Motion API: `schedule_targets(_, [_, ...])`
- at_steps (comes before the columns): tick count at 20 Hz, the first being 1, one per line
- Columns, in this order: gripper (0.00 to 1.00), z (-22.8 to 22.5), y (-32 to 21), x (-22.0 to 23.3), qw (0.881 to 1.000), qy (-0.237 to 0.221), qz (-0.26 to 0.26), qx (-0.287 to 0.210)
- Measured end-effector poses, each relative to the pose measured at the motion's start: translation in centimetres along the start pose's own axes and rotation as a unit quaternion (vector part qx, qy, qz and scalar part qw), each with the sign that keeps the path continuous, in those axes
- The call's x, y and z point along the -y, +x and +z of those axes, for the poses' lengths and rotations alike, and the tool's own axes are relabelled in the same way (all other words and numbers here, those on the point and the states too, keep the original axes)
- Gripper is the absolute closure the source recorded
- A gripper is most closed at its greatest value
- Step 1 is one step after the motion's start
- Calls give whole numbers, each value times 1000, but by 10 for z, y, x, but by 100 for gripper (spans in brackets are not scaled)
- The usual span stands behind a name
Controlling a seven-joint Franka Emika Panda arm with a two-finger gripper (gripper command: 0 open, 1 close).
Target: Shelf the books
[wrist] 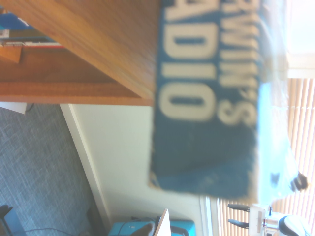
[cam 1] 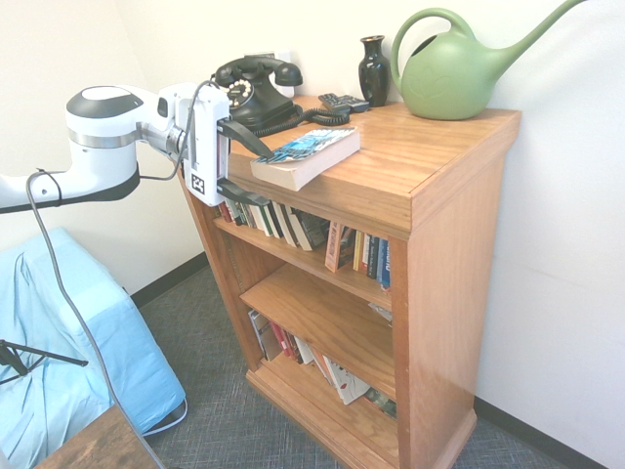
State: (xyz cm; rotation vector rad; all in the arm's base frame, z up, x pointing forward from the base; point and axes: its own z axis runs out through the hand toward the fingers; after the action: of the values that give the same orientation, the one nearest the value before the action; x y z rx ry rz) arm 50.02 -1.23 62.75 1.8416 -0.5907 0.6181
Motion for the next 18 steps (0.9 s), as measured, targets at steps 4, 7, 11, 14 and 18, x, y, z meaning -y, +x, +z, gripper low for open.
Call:
schedule_targets(4, [0, 8, 7, 13, 1000, -13, 10, -3])
schedule_targets(7, [0, 15, 14, 20, 1000, -24, 20, -1])
schedule_targets(11, [0, 12, 22, 31, 999, -32, 25, 0])
schedule_targets(14, [0, 6, 26, 38, 999, -34, 26, -1])
schedule_targets(18, [0, 4, 31, 41, 999, -36, 32, 1])
